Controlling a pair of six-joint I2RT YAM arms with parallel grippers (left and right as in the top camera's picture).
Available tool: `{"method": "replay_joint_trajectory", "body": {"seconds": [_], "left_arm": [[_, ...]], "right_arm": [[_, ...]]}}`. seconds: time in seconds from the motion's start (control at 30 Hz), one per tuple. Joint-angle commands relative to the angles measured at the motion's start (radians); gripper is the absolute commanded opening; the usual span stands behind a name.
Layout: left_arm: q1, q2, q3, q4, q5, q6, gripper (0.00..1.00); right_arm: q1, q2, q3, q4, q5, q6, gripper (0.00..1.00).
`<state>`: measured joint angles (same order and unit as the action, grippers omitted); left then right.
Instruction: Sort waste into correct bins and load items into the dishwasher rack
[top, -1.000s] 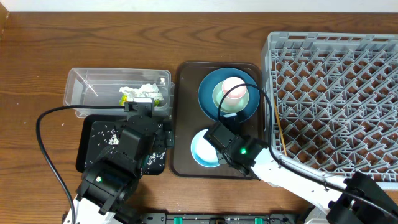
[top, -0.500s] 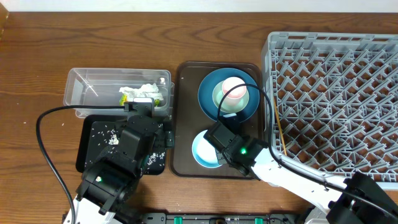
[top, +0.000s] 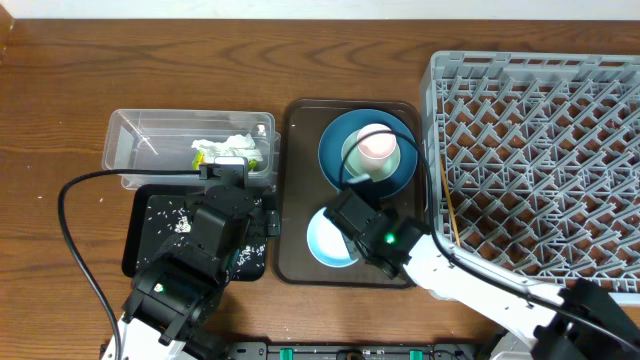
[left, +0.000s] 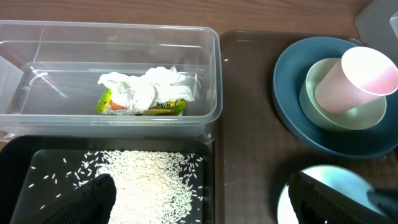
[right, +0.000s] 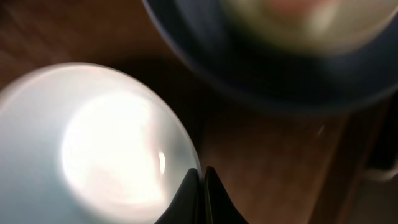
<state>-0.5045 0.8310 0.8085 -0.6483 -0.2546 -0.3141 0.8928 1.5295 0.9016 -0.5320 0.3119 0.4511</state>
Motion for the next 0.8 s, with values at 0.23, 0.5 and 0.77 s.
{"method": "replay_joint_trajectory", "body": {"seconds": [0.23, 0.5, 0.77], "left_arm": [[0.004, -0.002, 0.020, -0.002, -0.019, -0.005, 0.91], [0.004, -0.002, 0.020, -0.002, -0.019, -0.006, 0.91], [0.004, -0.002, 0.020, -0.002, -0.019, -0.005, 0.91]], "right_arm": [[-0.028, -0.173, 0.212, 0.011, 0.531, -0.374, 0.01], [-0.248, -0.179, 0.212, 0.444, 0.764, -0.932, 0.01], [-0.563, -0.148, 0.212, 0.906, 0.589, -1.124, 0.01]]}}
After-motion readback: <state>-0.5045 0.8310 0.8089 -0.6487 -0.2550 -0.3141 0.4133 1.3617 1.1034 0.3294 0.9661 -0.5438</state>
